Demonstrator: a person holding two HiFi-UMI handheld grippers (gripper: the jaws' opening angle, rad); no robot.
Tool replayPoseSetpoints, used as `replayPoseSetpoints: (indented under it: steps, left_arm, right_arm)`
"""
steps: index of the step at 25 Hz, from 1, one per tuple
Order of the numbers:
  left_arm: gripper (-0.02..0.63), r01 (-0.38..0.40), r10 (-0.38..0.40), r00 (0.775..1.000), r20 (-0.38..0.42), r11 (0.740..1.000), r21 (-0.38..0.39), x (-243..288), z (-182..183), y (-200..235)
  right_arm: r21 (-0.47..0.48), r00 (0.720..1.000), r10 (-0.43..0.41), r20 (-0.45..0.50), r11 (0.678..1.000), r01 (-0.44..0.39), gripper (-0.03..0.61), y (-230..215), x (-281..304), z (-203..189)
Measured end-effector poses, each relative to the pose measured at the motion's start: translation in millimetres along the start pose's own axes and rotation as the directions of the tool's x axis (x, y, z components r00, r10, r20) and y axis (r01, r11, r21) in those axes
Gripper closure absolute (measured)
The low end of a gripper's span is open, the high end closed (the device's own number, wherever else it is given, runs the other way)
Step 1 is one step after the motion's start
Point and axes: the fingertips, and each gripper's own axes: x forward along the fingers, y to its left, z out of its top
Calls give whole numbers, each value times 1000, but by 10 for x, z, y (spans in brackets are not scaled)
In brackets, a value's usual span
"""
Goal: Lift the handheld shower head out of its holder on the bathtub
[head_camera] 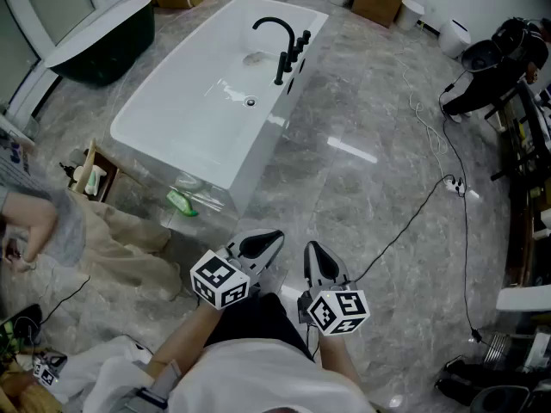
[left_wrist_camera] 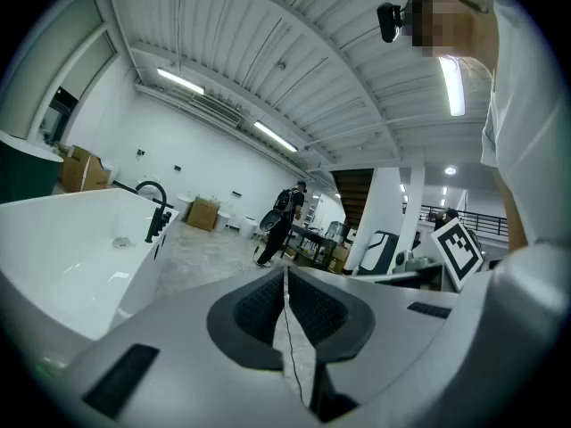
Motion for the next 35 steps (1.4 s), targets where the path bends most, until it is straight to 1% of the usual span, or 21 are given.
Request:
replayPoseSetpoints:
  steps: [4, 6, 8, 15, 18, 21, 25, 30, 35]
  left_arm:
    - [594, 30, -31, 999, 11, 998, 57, -127, 76, -192]
    - [594, 36, -37, 999, 12, 995, 90, -175, 128, -200]
    - [594, 45, -48, 998, 27, 993, 106, -229, 196, -191]
    - [594, 76, -80, 996, 36, 991, 108, -302, 278, -64]
    - [594, 83, -87, 996, 36, 990, 110, -314, 338, 38]
    - [594, 97, -101, 994, 34, 988, 119, -332, 380, 108]
    - [594, 126, -131, 991, 32, 985, 122, -374, 401, 189]
    - [594, 166, -170, 985, 25, 977, 133, -409, 432, 282]
    - [594, 188, -191, 982, 8, 971, 149, -422, 436, 383]
  right_arm:
    - [37, 1000, -29, 12, 999, 29, 561, 119, -201, -86]
    - [23, 999, -38, 25, 999, 37, 561, 175, -219, -53]
    - [-3, 998, -38, 42, 999, 38, 561, 244, -192, -2]
    - [-30, 998, -26, 64, 999, 28, 561, 439, 23, 56]
    - [-41, 997, -36, 67, 998, 39, 561, 463, 99, 102]
    - [-35, 996, -53, 78, 998, 56, 561, 467, 160, 146]
    - [16, 989, -47, 140, 999, 45, 561, 538, 203, 229]
    - [10, 976, -124, 180, 992, 124, 560, 497, 231, 264]
    - [14, 966, -153, 208, 988, 153, 560, 505, 245, 291]
